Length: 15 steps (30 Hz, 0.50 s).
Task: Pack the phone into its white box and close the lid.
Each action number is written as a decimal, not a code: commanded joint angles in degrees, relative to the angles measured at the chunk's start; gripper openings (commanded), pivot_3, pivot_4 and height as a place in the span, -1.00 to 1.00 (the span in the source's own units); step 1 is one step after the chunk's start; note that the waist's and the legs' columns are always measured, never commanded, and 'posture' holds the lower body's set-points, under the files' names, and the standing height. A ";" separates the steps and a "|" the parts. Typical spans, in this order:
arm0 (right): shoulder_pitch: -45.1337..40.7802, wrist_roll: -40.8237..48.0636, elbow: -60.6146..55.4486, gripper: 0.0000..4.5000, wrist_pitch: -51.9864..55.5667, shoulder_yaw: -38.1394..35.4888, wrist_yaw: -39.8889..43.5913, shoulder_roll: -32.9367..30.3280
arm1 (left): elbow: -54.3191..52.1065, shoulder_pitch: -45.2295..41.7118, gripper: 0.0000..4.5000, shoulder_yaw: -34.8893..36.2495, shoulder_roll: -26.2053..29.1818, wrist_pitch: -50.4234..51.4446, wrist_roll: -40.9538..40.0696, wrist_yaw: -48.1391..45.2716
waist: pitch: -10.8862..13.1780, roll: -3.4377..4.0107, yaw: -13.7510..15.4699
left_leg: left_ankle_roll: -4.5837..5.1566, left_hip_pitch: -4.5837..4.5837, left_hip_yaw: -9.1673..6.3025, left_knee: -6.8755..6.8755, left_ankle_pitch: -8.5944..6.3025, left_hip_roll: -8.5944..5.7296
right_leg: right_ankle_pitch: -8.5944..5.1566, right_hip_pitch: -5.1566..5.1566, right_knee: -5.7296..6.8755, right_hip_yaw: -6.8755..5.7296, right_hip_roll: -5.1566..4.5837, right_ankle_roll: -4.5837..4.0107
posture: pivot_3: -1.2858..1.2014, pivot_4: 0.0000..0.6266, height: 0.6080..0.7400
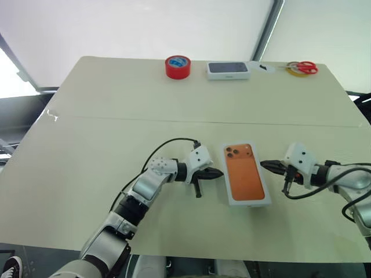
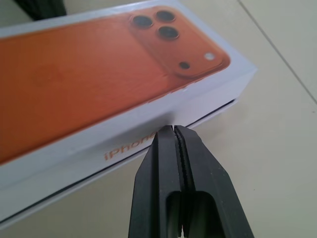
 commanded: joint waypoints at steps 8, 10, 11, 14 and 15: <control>-0.94 -3.35 1.81 -0.99 -3.84 -1.33 0.98 -1.52 | -1.89 -0.72 -1.00 0.94 -2.17 -0.66 -0.76 0.56 | 0.00 0.00 0.01 | -0.02 0.00 0.00 0.02 0.01 0.00 | 0.00 0.01 0.00 0.00 0.00 0.01 | 0.03 -0.52 0.84; -1.07 -4.40 2.54 -0.99 -4.16 -0.93 0.80 -1.71 | -2.53 -0.40 -1.00 1.27 -2.35 -0.99 -1.51 0.16 | 0.00 0.00 0.05 | -0.03 0.00 0.00 0.02 0.02 -0.01 | 0.00 0.01 0.00 0.00 0.00 0.01 | 0.03 -0.52 0.84; -1.10 -4.15 2.56 -0.99 -3.90 -1.01 1.00 -1.51 | -2.90 -0.37 -1.00 1.50 -2.47 -0.83 -1.79 0.23 | 0.00 0.00 0.04 | -0.03 0.00 0.00 0.03 0.02 -0.01 | 0.00 0.01 0.00 -0.01 0.00 0.01 | 0.03 -0.52 0.84; -1.07 -5.39 2.72 -0.99 -4.81 -0.46 1.24 -1.75 | -1.94 -0.21 -1.00 0.64 -2.12 -4.53 -0.05 0.47 | 0.00 0.00 0.03 | -0.03 0.00 0.00 0.03 0.02 -0.01 | 0.00 0.01 0.00 -0.01 0.00 0.01 | 0.03 -0.52 0.84; -0.98 -5.96 2.91 -0.99 -5.50 -0.19 1.45 -1.90 | -1.64 -0.13 -1.00 0.67 -2.18 -4.91 0.07 0.73 | 0.00 0.00 0.03 | -0.03 0.00 0.00 0.03 0.02 -0.01 | 0.00 0.01 0.00 -0.01 0.00 0.01 | 0.03 -0.52 0.84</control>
